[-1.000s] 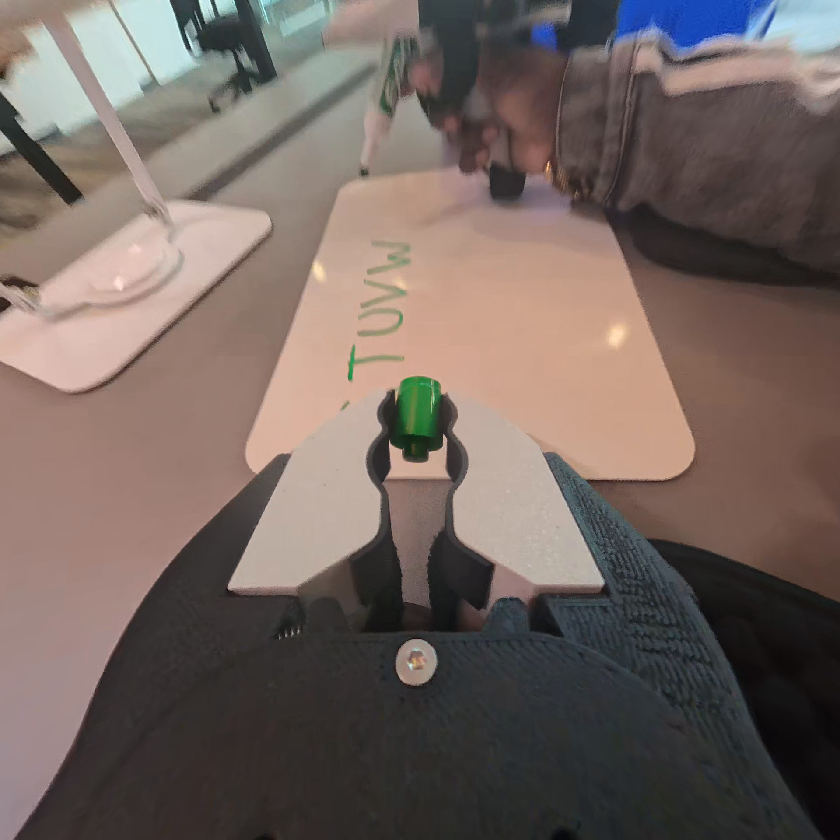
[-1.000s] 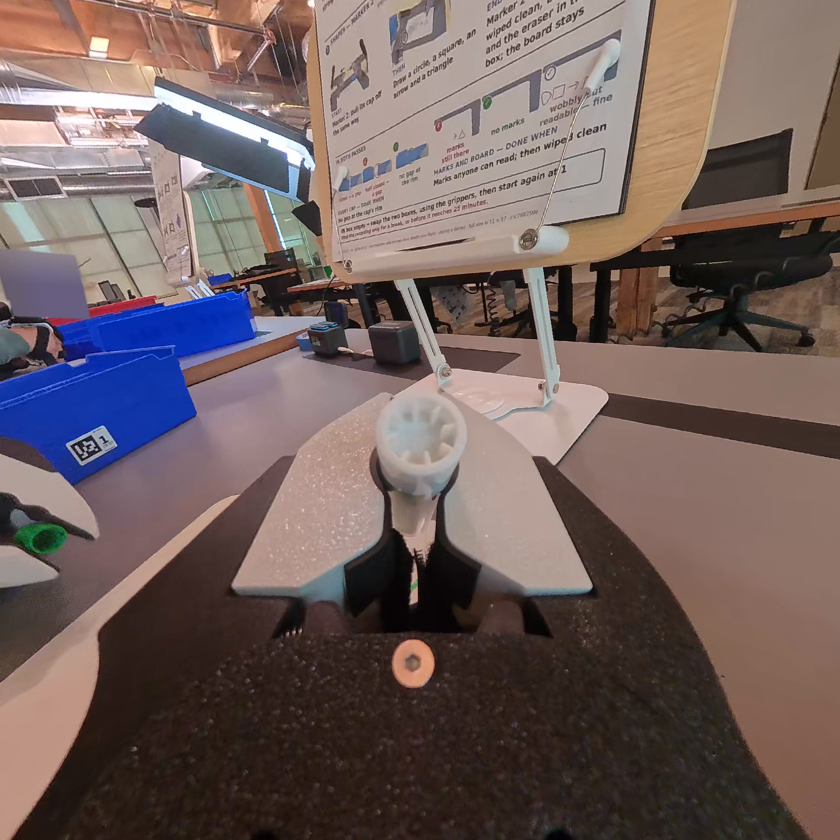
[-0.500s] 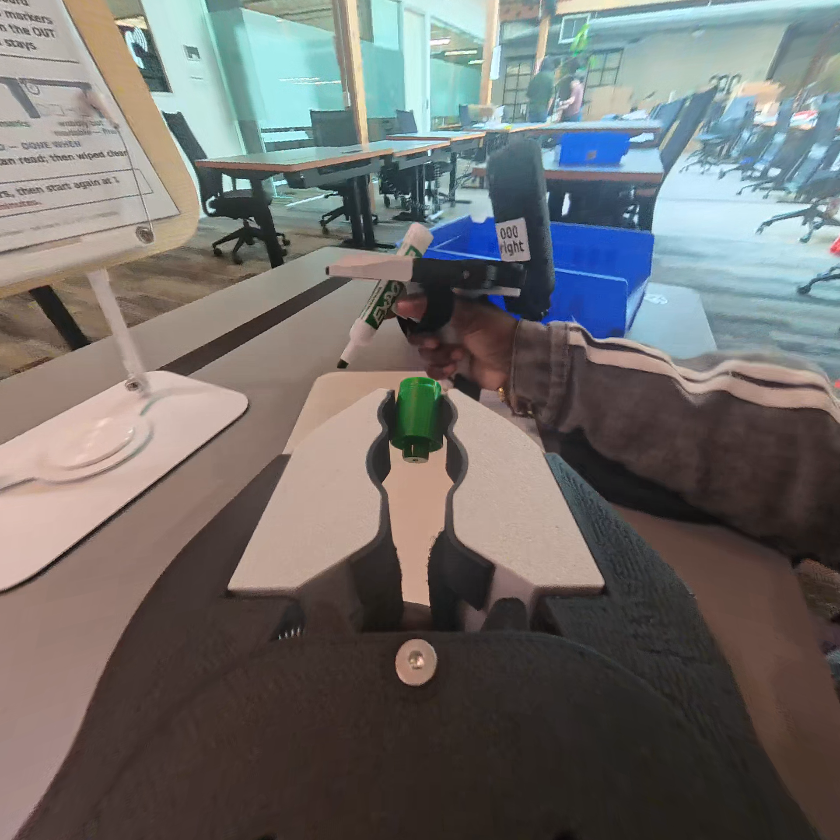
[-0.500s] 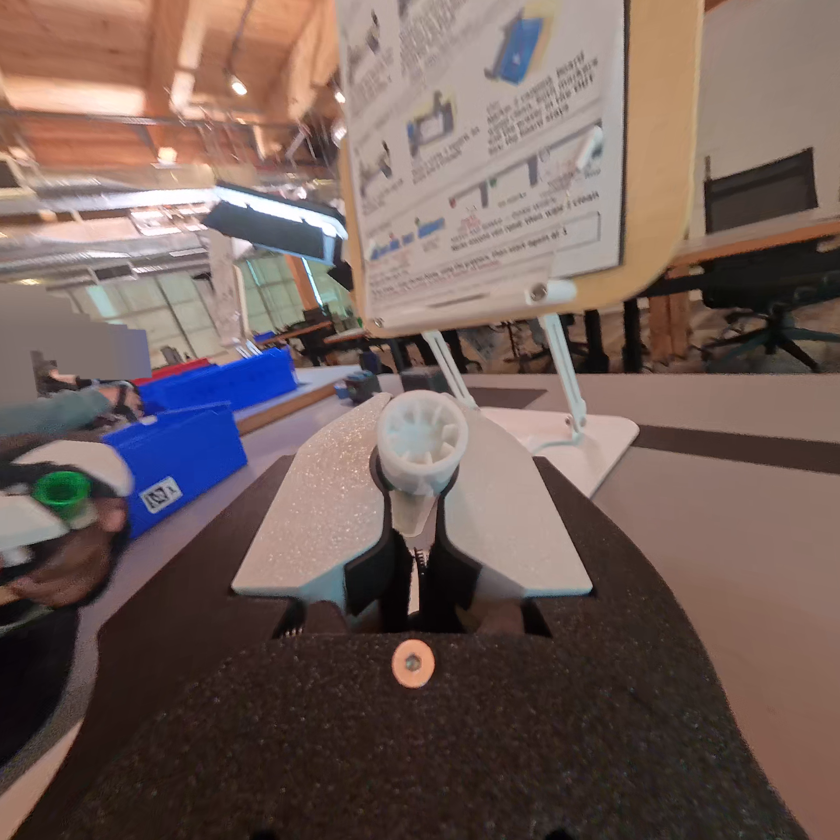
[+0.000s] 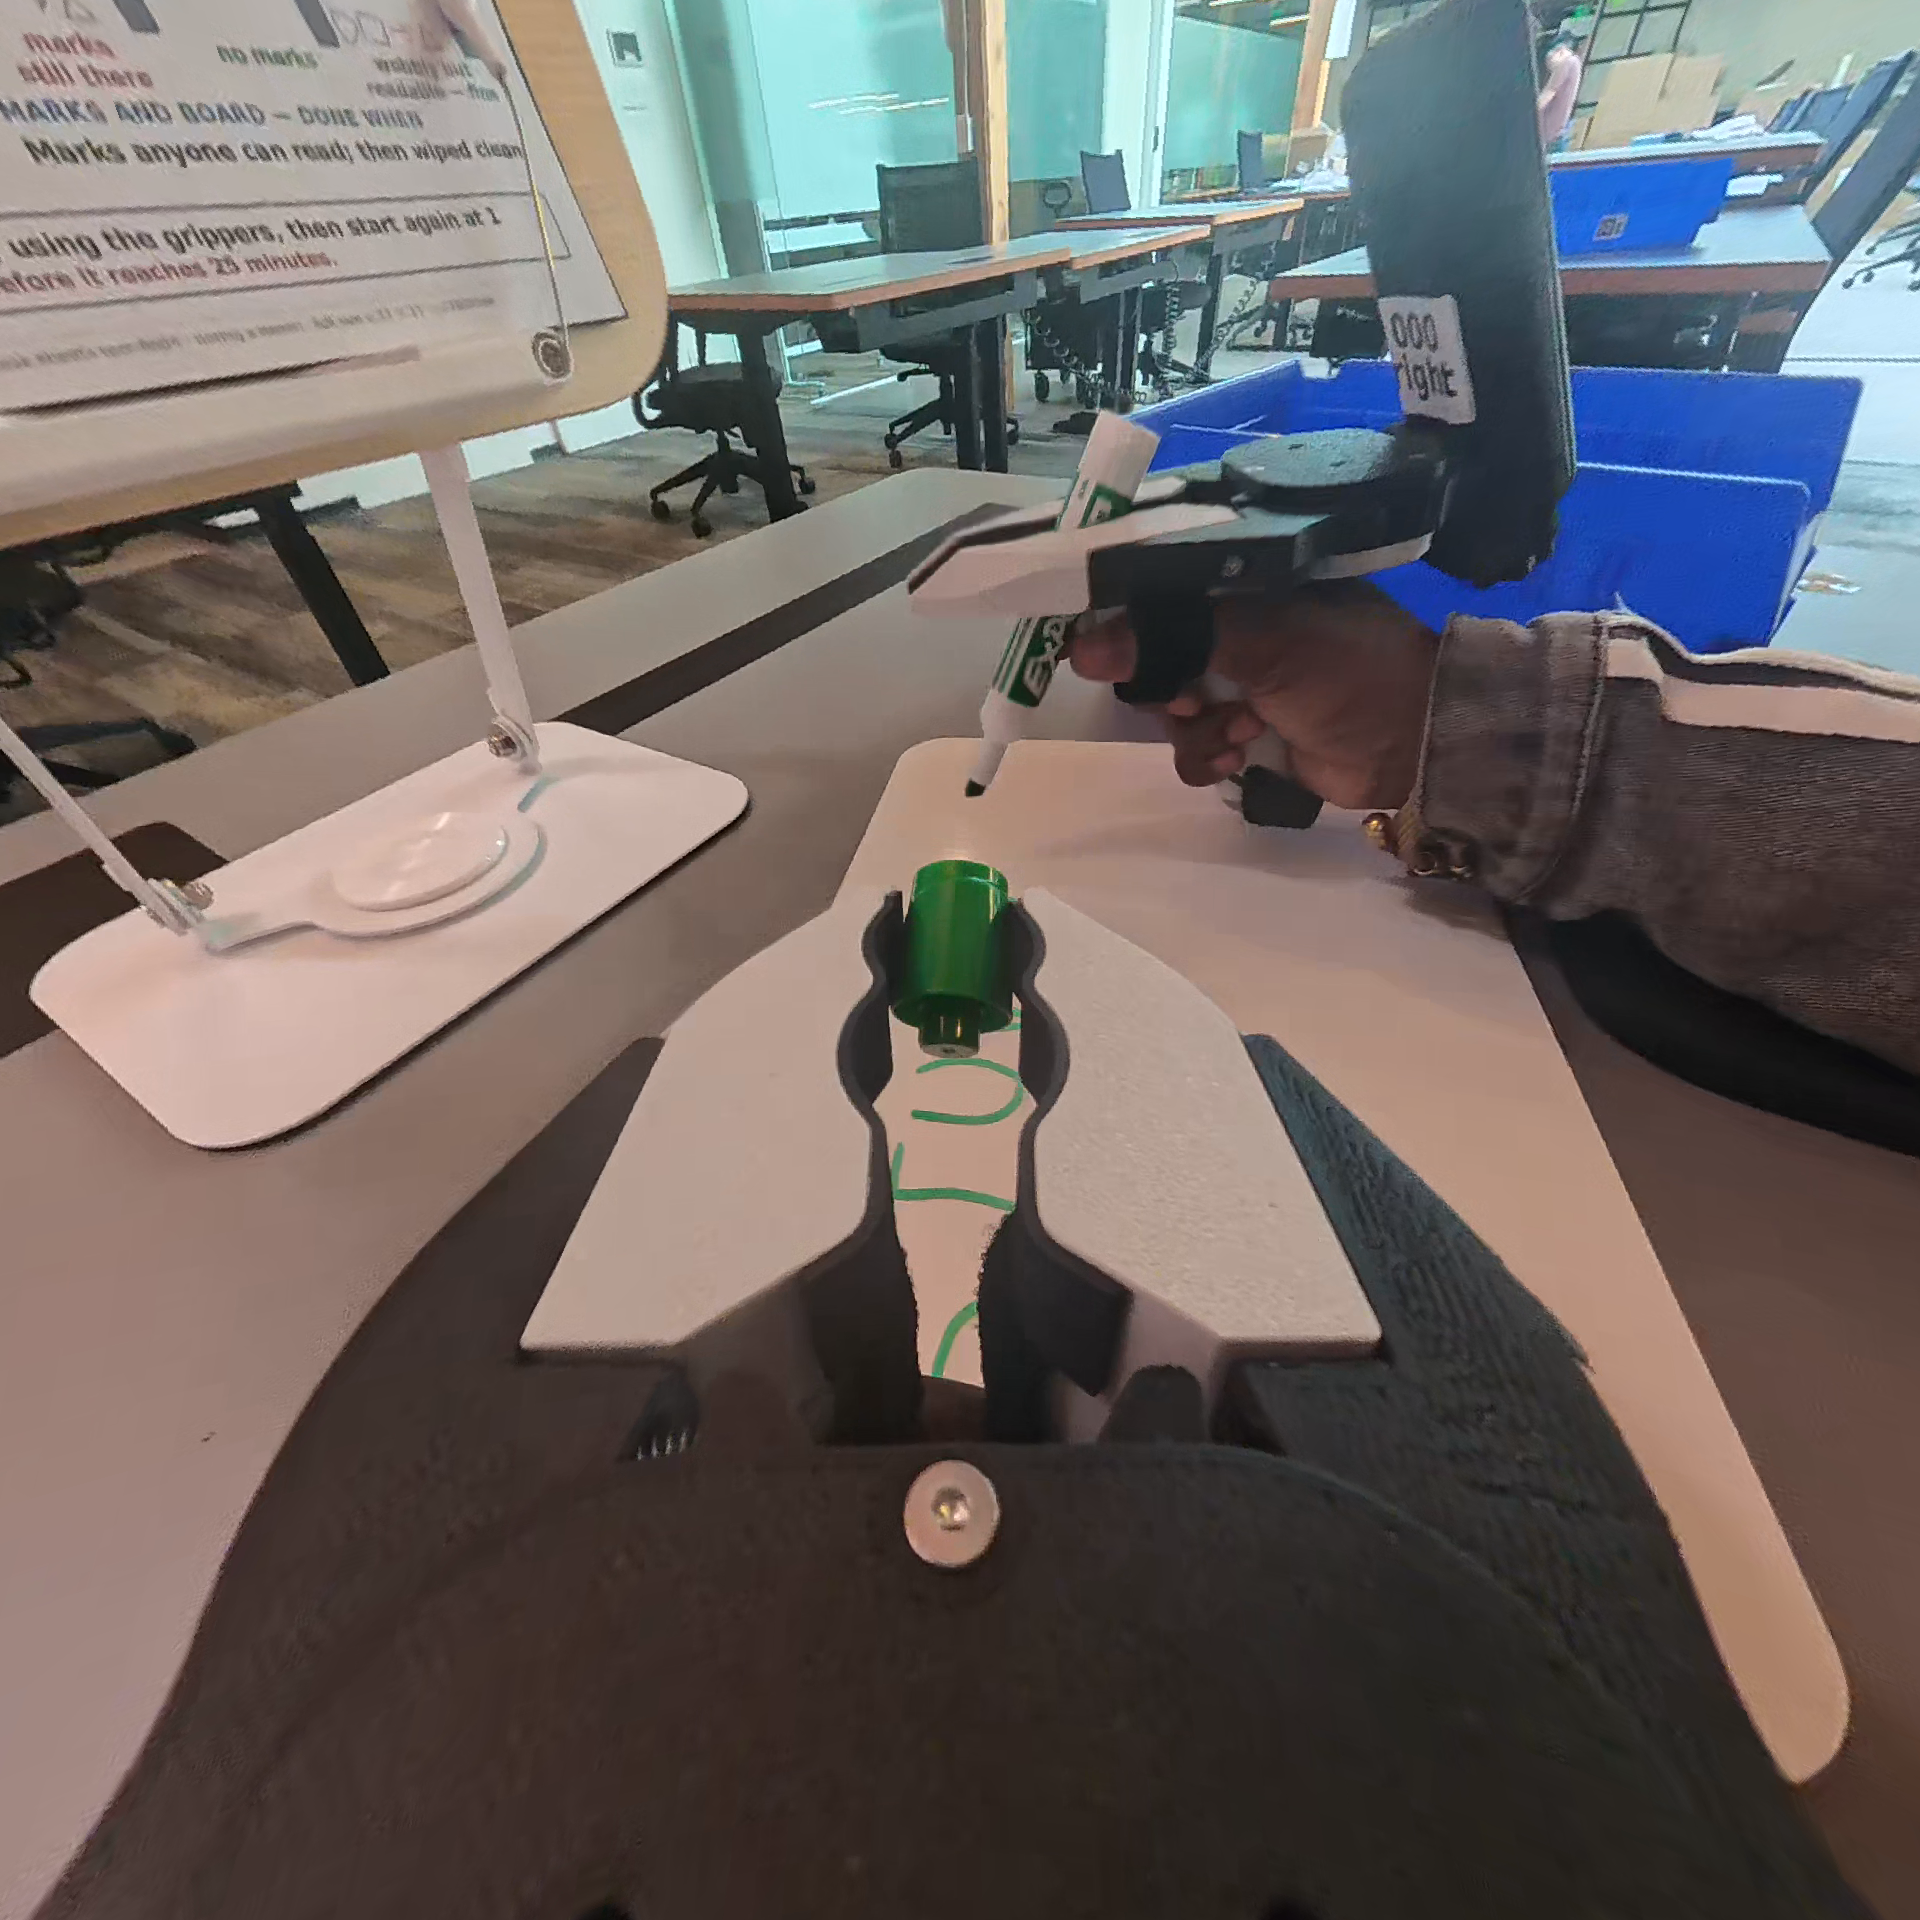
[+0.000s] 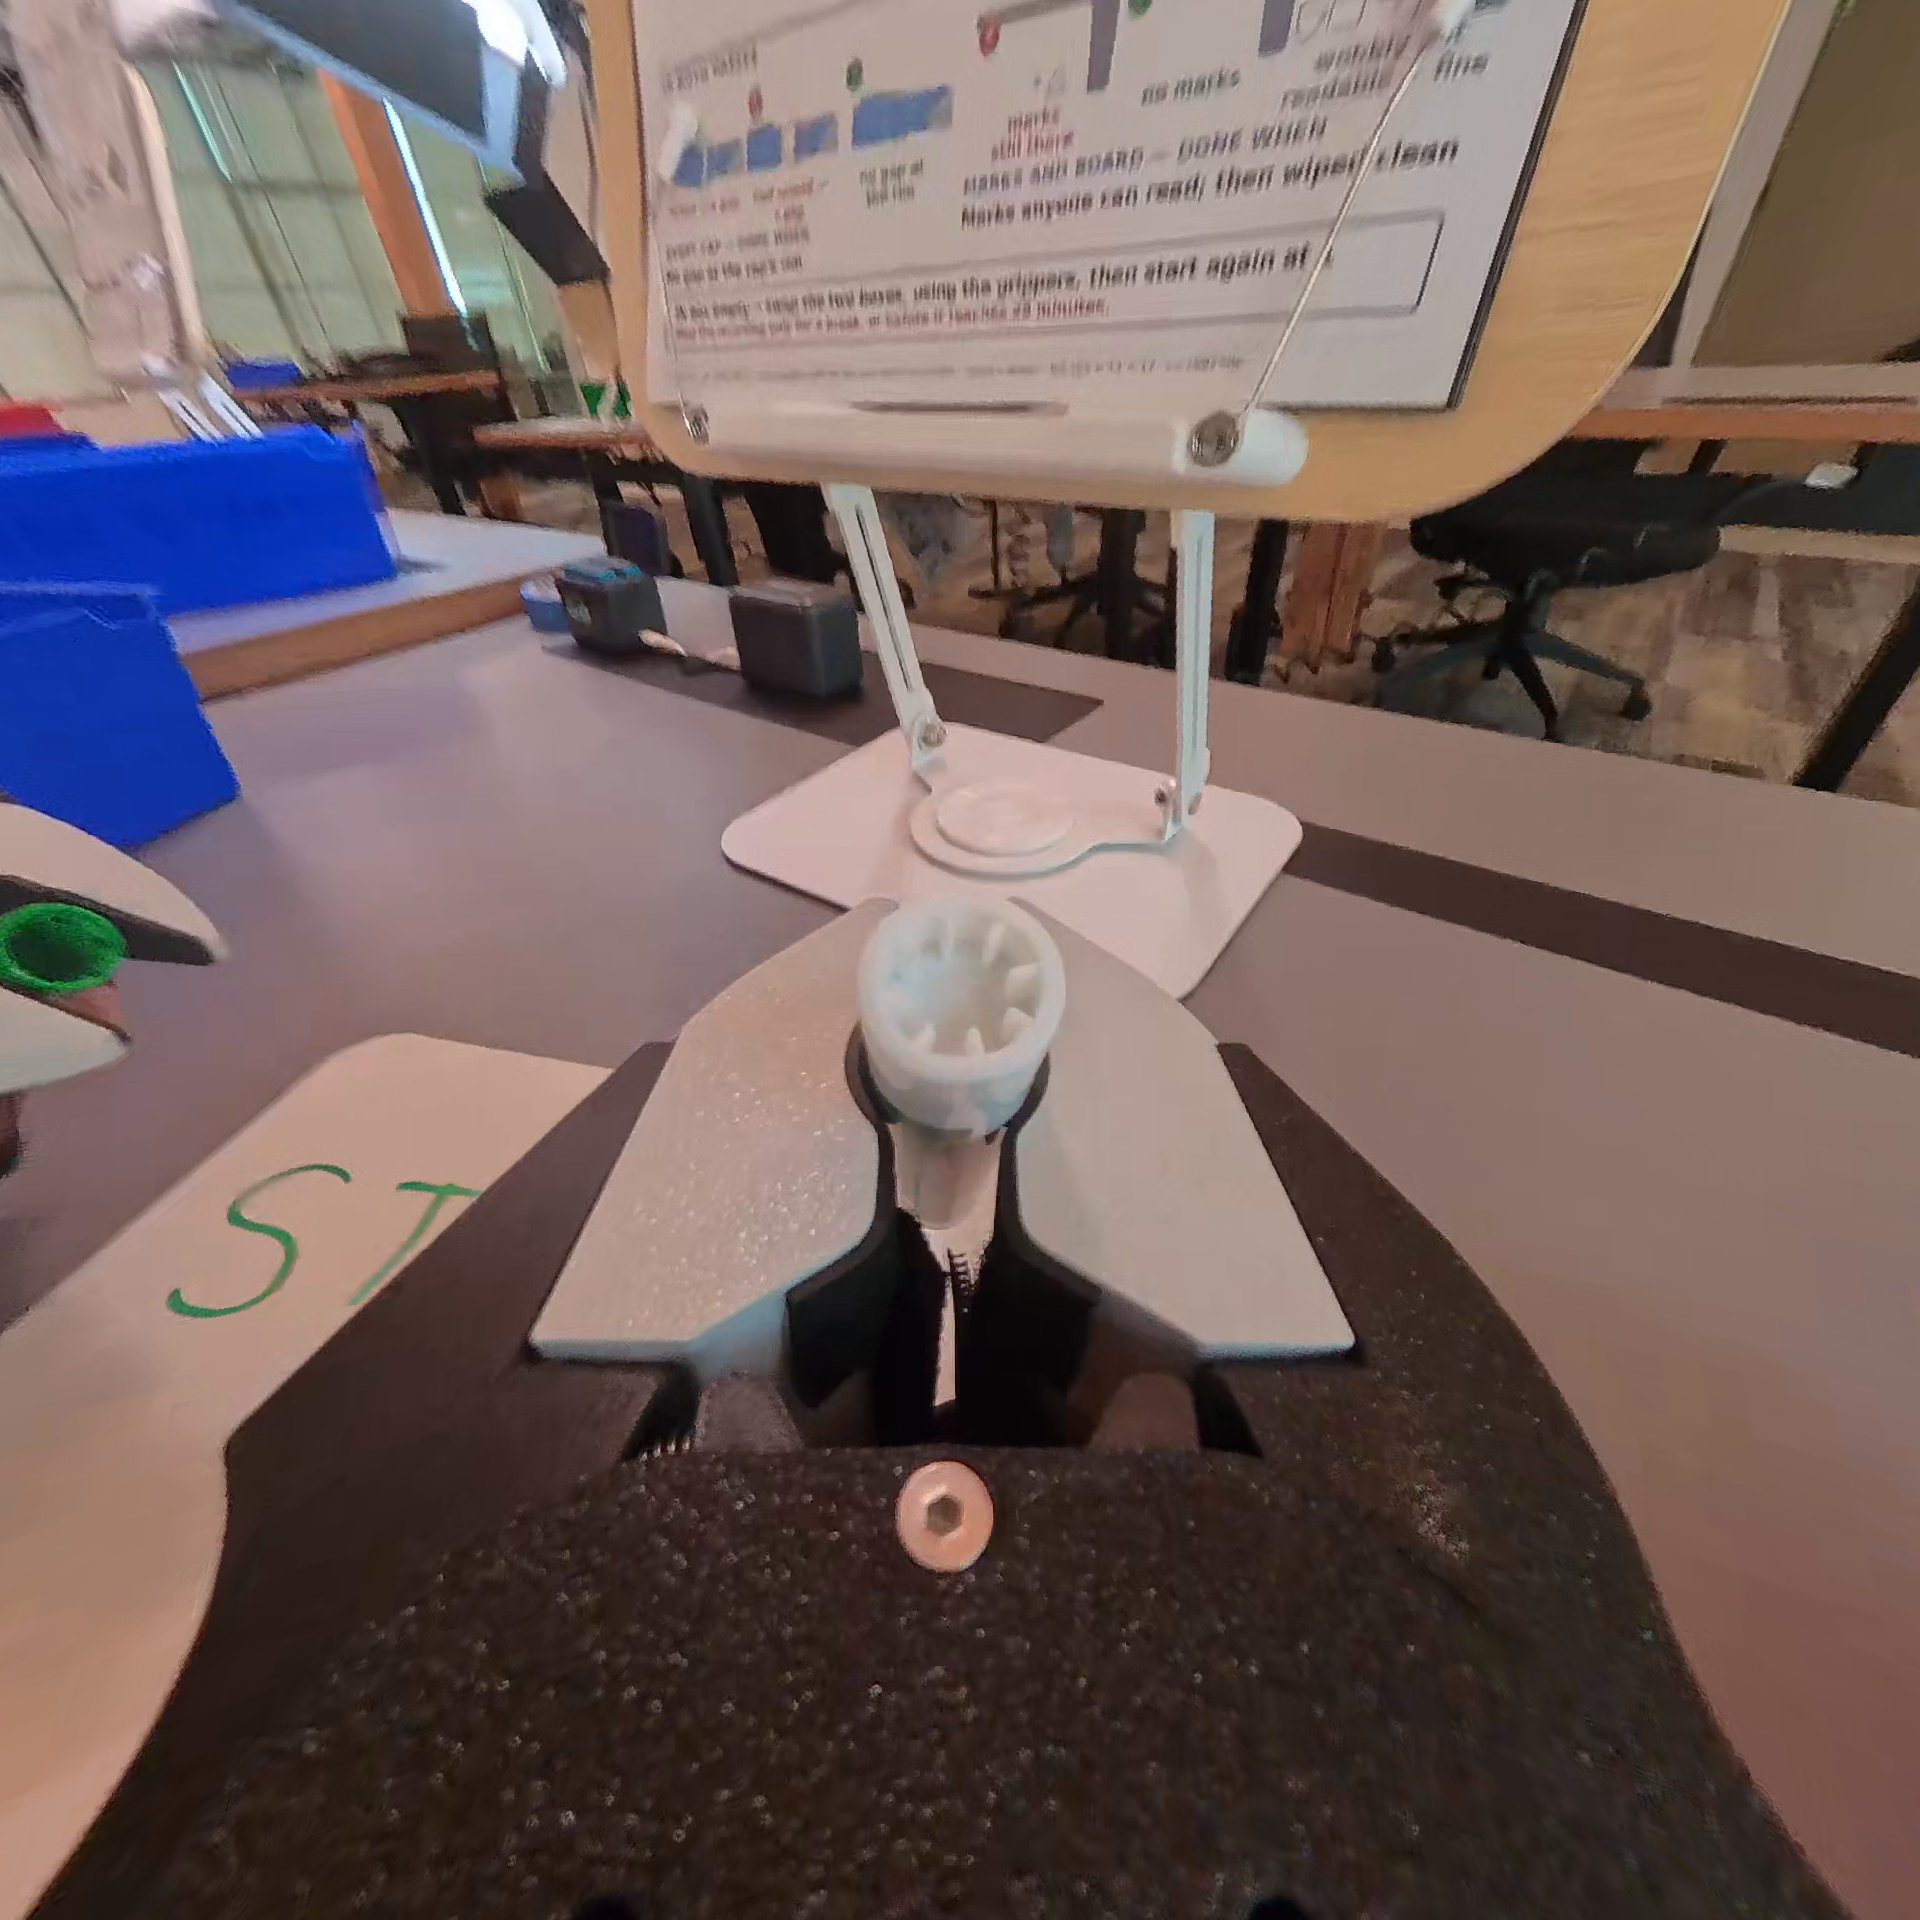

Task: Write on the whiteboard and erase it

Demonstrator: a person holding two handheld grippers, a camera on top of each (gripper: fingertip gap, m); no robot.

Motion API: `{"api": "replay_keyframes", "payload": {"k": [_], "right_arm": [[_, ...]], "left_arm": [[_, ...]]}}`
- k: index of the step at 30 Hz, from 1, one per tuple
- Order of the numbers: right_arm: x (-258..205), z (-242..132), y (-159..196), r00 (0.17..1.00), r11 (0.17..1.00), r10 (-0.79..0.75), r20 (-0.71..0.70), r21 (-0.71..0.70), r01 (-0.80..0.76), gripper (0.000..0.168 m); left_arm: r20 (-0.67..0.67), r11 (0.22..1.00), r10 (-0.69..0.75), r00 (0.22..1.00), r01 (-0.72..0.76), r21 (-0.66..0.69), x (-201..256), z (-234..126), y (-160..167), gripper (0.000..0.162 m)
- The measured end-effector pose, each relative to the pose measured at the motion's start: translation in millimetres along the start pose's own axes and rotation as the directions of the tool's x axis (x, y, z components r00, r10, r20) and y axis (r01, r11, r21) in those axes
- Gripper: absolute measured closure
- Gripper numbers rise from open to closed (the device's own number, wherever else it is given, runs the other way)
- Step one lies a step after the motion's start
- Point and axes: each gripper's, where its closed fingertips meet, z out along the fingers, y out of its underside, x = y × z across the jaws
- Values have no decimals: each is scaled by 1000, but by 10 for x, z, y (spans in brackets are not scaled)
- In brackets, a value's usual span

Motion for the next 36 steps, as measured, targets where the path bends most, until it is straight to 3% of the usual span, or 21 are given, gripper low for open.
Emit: {"api": "replay_keyframes", "payload": {"k": [15,23,28,36], "right_arm": [[59,147,335,998,978,-48,-43,-206,39,154],[-184,-47,420,994,945,93,58,-319,-70,154],[-81,17,243,996,980,87,27,-183,-81,154],[-38,163,331,1000,979,30,0,-200,-29,154]], "left_arm": [[-15,1000,9,1000,-9,-13,38,3,18,143],[-19,1000,7,1000,-7,-21,36,7,34,143],[-22,999,12,1000,-13,-29,44,13,48,143],[-28,999,11,1000,-12,-30,55,15,48,143]]}}
